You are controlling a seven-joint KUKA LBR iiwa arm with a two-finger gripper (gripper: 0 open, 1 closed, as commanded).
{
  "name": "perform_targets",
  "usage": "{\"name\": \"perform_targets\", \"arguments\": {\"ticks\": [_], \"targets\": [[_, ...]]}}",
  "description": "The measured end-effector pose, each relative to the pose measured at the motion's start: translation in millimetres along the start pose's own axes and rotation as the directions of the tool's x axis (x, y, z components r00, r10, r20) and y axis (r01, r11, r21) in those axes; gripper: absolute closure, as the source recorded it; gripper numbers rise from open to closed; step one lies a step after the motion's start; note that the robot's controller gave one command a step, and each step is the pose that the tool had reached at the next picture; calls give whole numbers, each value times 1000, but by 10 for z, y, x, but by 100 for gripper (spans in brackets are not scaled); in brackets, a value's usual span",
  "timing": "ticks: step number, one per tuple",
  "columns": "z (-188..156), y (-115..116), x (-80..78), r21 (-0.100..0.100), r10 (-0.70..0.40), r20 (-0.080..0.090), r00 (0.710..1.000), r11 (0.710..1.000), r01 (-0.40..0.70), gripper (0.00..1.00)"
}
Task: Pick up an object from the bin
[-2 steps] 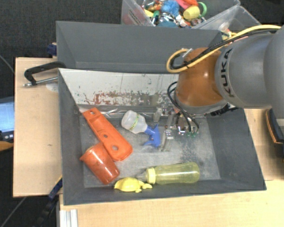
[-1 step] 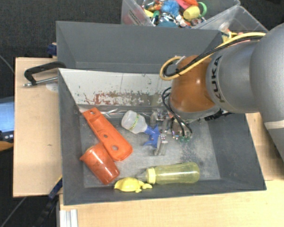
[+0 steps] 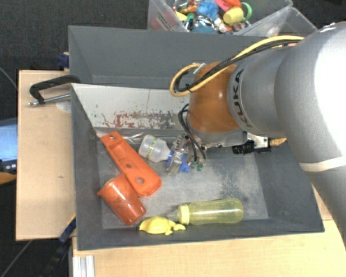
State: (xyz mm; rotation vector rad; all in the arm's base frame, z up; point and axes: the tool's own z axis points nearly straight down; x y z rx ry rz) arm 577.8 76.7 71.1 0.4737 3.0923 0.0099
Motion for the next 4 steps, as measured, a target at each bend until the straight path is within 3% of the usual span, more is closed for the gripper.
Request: {"name": "perform_targets", "arguments": {"ticks": [1,2,3,4], "targets": [[0,0,0,0,0,0,1000,1000,0,100],[-340,26,9,4,9,-8,1000,1000,-9,100],[-995,-41,-92,-1,34,1,999,999,-34,100],[-1433,128,-126,1,19,-2,1000,1000,-19,100]]}}
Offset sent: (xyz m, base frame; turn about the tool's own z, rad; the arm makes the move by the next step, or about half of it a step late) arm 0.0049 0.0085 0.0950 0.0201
